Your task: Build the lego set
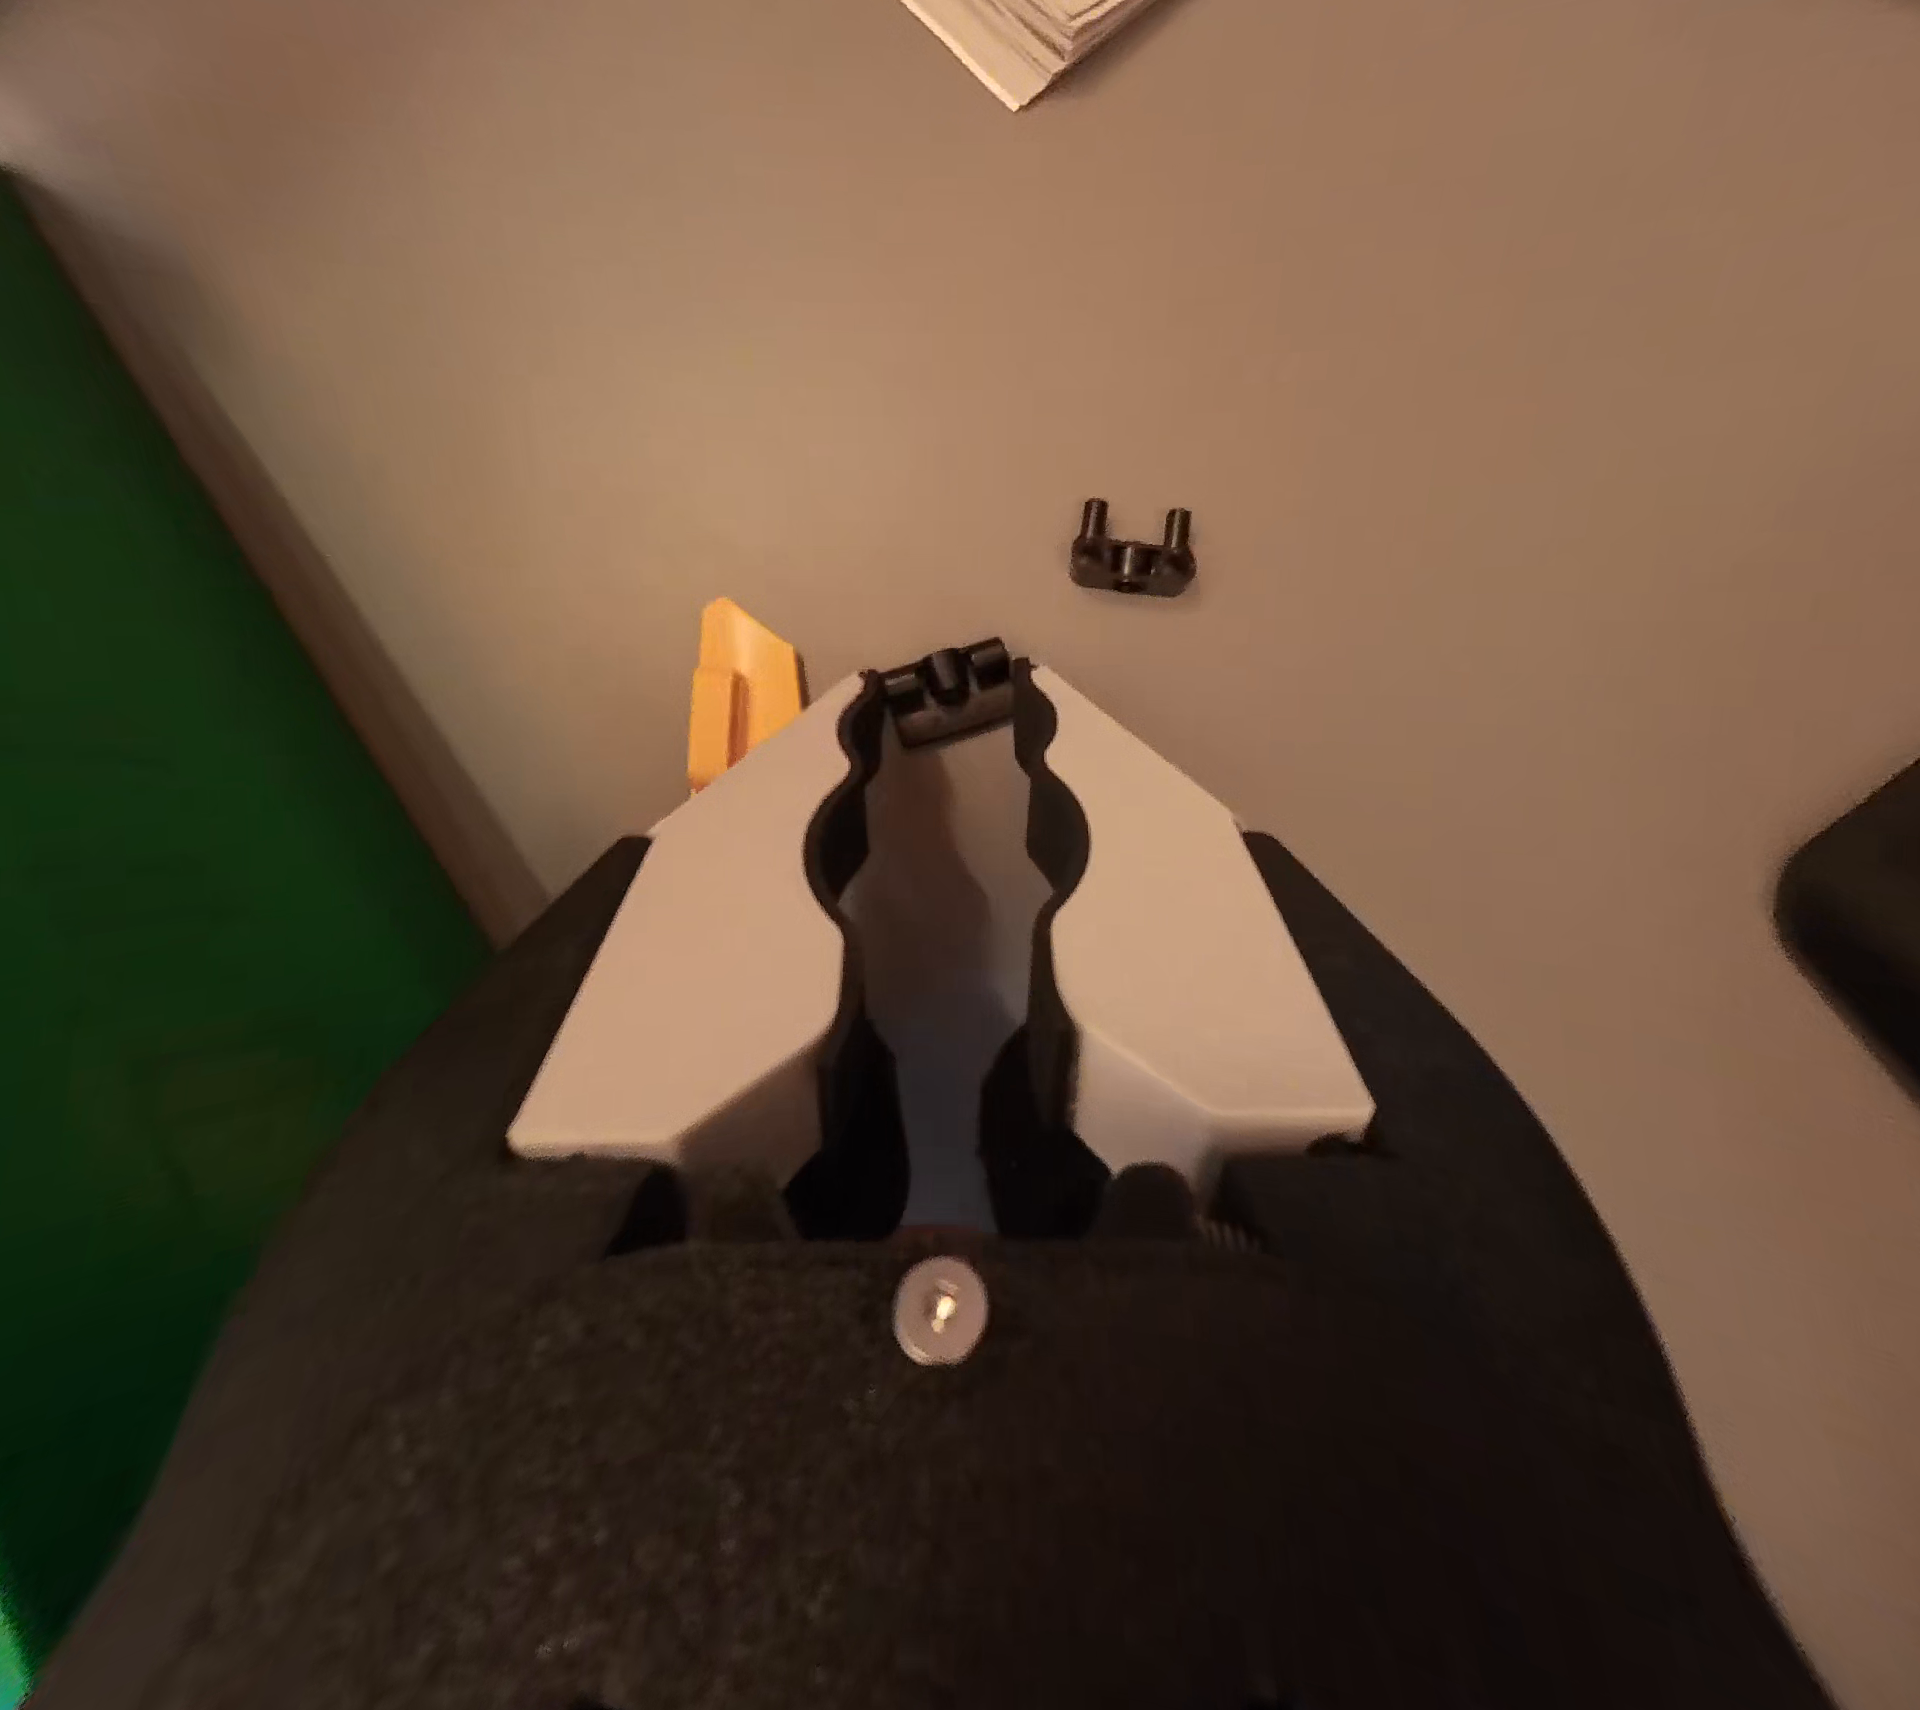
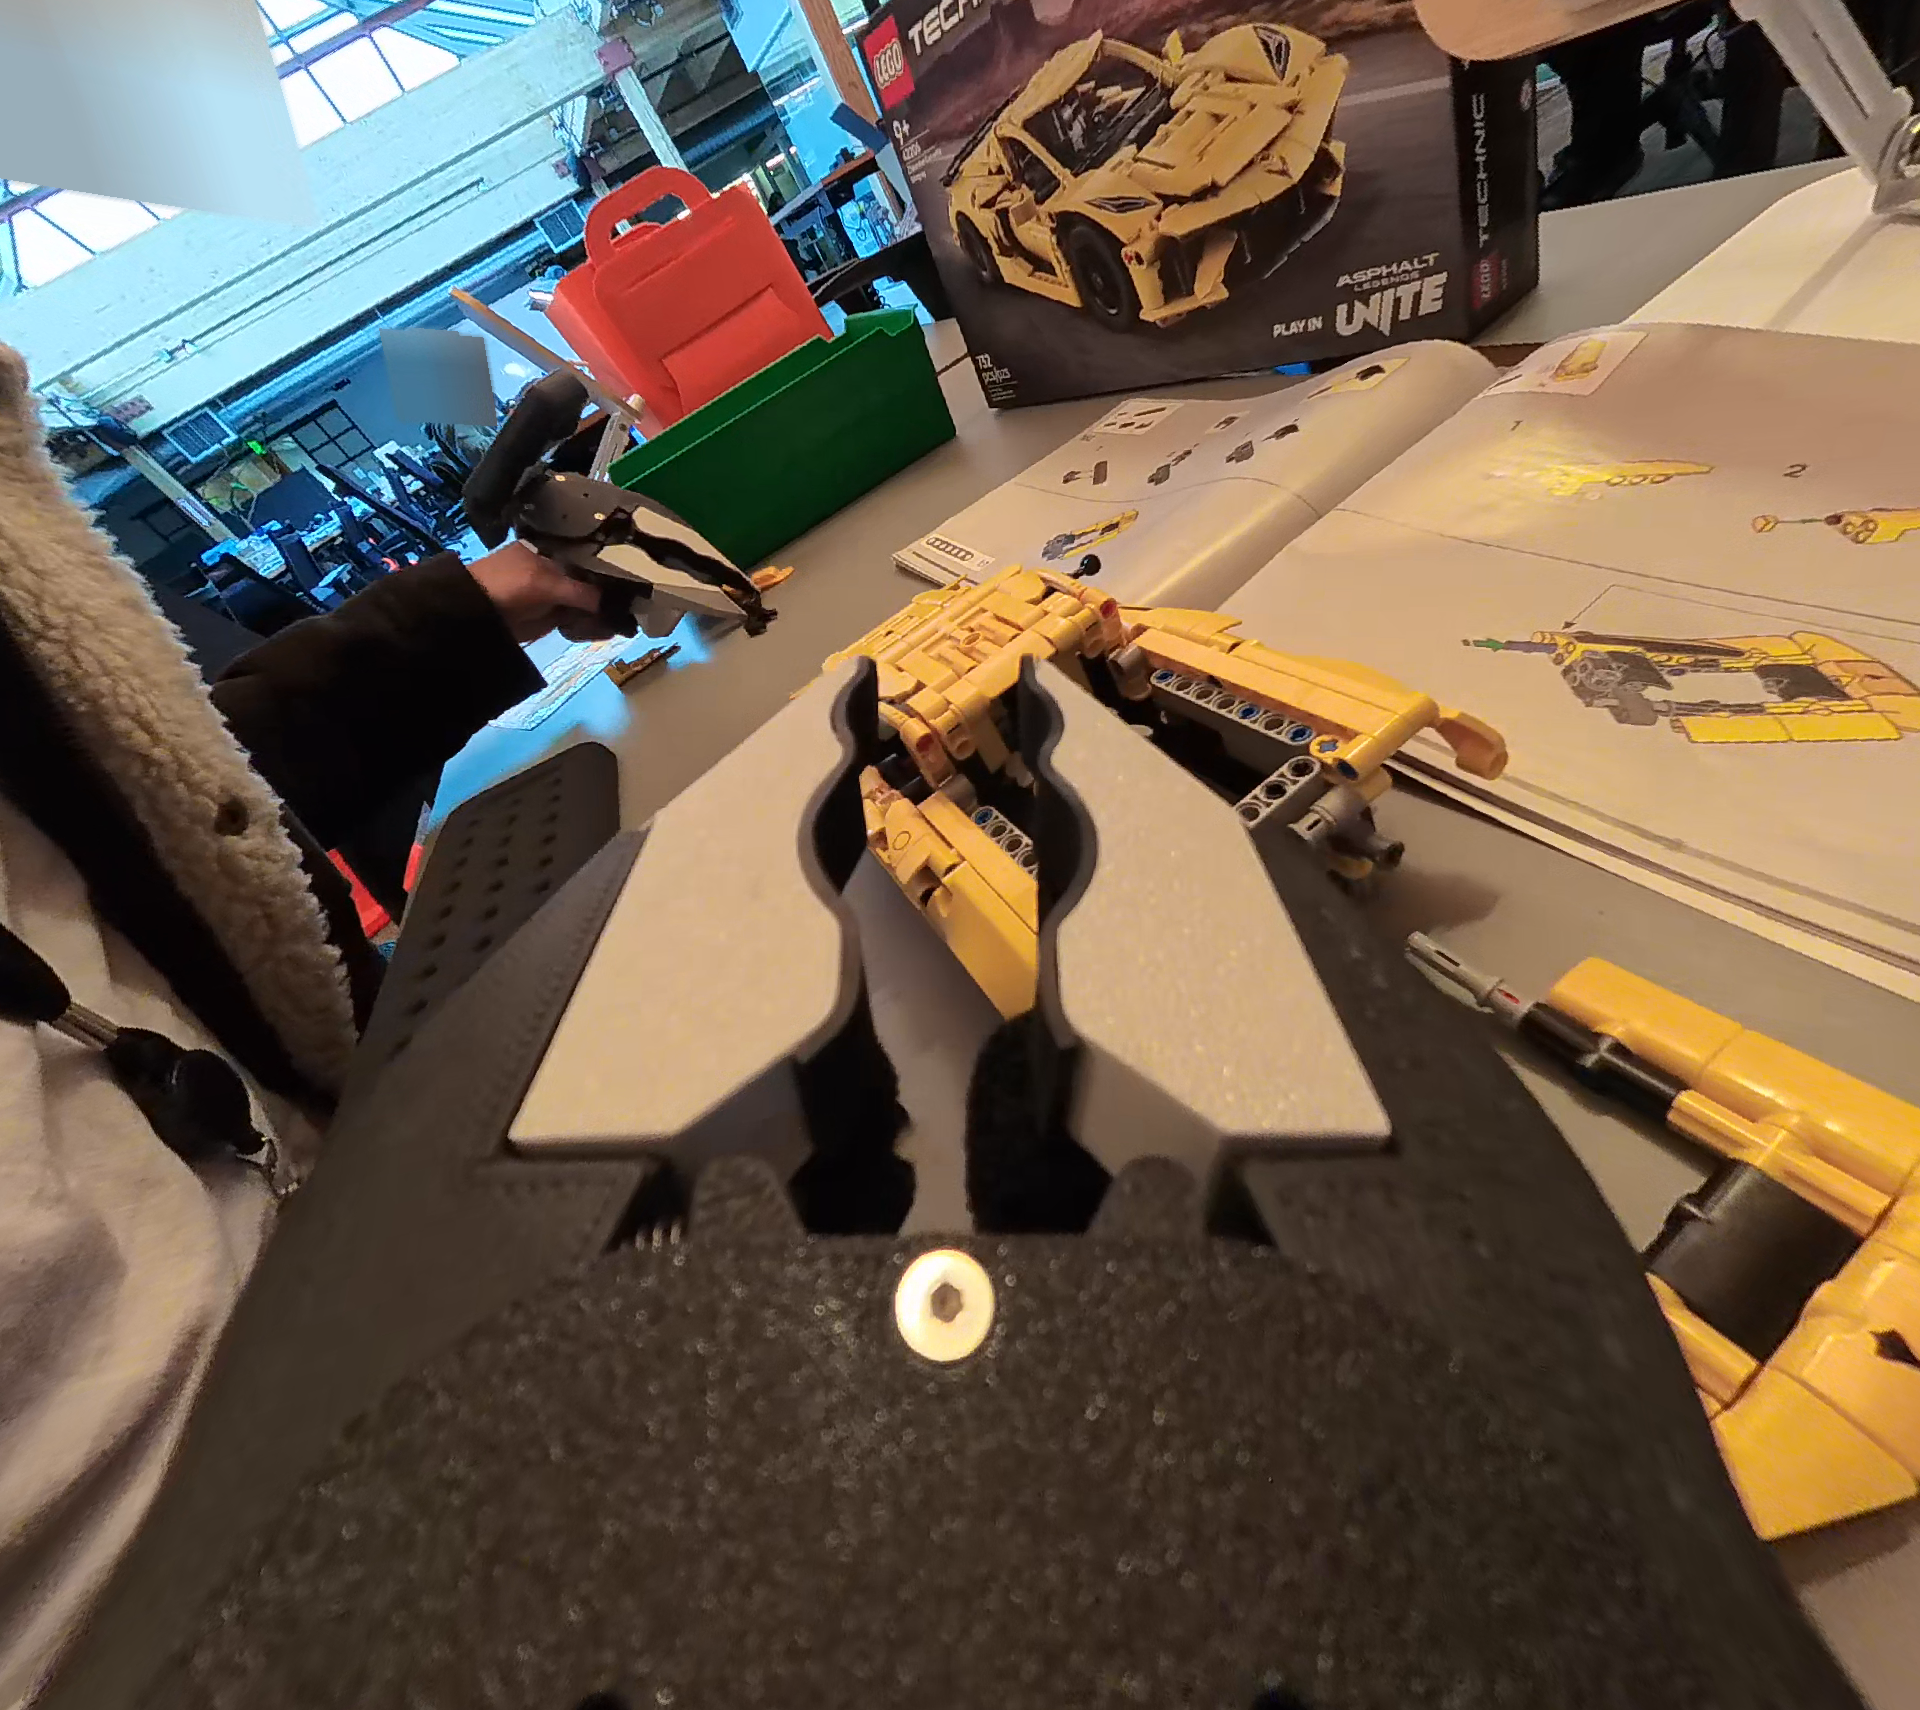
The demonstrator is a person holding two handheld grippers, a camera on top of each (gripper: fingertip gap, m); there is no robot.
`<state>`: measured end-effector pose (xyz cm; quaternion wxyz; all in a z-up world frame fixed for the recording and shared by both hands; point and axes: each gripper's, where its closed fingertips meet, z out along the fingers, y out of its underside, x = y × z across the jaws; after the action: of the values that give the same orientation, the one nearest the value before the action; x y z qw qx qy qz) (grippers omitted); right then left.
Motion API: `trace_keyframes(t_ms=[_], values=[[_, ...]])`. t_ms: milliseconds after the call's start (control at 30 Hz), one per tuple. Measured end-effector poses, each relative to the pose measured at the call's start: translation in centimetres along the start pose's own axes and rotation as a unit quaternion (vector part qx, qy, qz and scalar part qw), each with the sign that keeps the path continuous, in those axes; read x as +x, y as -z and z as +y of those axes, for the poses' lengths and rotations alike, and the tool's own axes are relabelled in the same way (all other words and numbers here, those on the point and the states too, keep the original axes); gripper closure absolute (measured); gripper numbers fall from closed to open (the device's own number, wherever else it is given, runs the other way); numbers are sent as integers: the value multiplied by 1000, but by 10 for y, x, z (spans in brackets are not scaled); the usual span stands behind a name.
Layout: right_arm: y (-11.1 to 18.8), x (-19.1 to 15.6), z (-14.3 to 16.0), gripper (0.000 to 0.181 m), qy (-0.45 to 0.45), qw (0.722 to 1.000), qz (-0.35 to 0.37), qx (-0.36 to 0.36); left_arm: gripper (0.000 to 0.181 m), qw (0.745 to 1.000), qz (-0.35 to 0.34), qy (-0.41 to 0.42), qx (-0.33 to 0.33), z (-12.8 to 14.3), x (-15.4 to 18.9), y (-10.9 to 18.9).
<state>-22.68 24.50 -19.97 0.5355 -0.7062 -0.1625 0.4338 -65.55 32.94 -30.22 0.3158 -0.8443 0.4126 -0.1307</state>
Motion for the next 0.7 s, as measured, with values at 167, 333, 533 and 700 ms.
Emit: trace_keyframes(t_ms=[167, 333, 533, 700], values=[[-1, -2, 0, 155, 1, 1000, -5, -1, 157, 1000, -15, -8, 16, -19, 11, 13], [-3, -4, -1, 155, 8, 1000, -7, -1, 157, 988, 19, -26, 150, -111, 70, 33], [0, -2, -11, 151, 12, 1000, 5, 21, 158, 956, 227, -64, 175, -174, 236, -8], [6, -1, -24, 150, 19, 998, 17, 49, 157, 962, 235, -77, 115, -190, 324, -67]])
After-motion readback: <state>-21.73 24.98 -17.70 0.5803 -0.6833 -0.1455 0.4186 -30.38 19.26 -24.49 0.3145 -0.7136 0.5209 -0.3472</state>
